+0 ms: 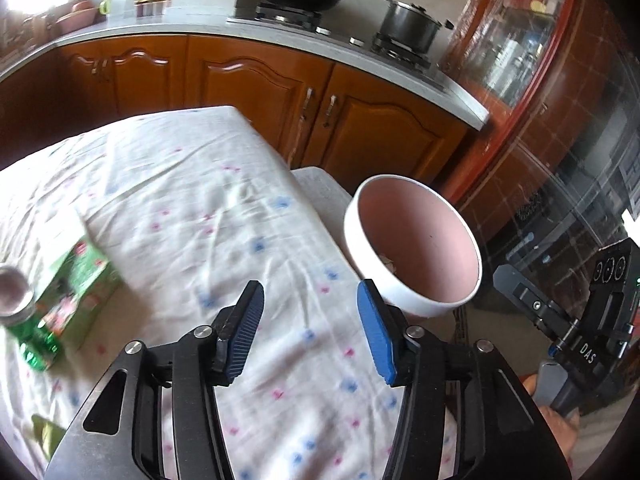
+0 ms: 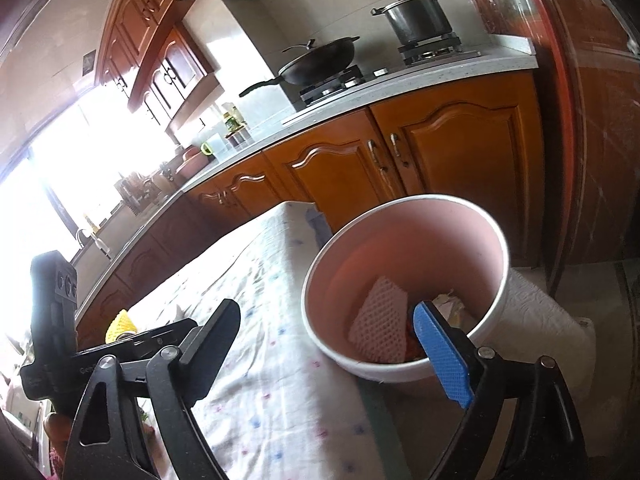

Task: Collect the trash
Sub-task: 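Open both tools to drop the paper and foam net into the bucket, then move both open tools back over the remaining trash on the table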

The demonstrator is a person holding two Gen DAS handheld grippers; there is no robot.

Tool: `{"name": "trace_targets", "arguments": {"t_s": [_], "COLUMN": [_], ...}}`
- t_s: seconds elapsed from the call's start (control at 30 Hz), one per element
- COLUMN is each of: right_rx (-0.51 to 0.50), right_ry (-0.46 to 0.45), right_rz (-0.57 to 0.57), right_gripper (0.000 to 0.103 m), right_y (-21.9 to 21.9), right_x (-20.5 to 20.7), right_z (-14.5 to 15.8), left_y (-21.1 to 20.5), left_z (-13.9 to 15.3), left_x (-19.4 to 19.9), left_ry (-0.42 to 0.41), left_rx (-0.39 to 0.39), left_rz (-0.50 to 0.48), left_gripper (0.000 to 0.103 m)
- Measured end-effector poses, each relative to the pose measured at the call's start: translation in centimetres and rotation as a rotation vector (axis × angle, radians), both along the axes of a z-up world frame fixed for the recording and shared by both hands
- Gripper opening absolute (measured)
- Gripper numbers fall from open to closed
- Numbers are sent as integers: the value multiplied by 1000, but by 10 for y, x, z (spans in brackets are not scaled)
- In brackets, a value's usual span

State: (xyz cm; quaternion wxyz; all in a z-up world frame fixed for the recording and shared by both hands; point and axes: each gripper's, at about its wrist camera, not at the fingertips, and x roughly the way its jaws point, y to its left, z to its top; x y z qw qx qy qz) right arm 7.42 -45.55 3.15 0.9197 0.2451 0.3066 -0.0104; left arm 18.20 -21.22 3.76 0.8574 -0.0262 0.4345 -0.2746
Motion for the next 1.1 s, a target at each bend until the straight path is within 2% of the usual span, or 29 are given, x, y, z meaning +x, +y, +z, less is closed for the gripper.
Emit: {"name": "trace_targets", "arguments": {"t_s": [0.43, 0.53, 0.7, 0.83, 1.0, 1.1], "right_rx": [23, 24, 22, 20, 18, 25], "right_ry": [7, 13, 24, 30, 40, 49], "right_rz": [76, 107, 151, 185, 218, 240], "right_gripper": [91, 91, 91, 91, 91, 91], "right_y": [45, 58, 82, 98, 115, 125], "right_x": [-1, 1, 4, 8, 15, 21], "right_z": [-2, -4, -8, -10, -15, -18], "left_y": [61, 75, 111, 144, 180, 191], "left_z": [5, 8, 7, 4, -6, -12], "left_x": [-26, -32, -38, -41, -35, -29], "left_ry": [-9, -26, -33, -56, -38, -32], "left_rx": [-41, -37, -46, -38, -37, -21], "left_rz": [95, 118, 188, 281, 361, 392], "left_gripper": [52, 56, 56, 65, 67, 75]}}
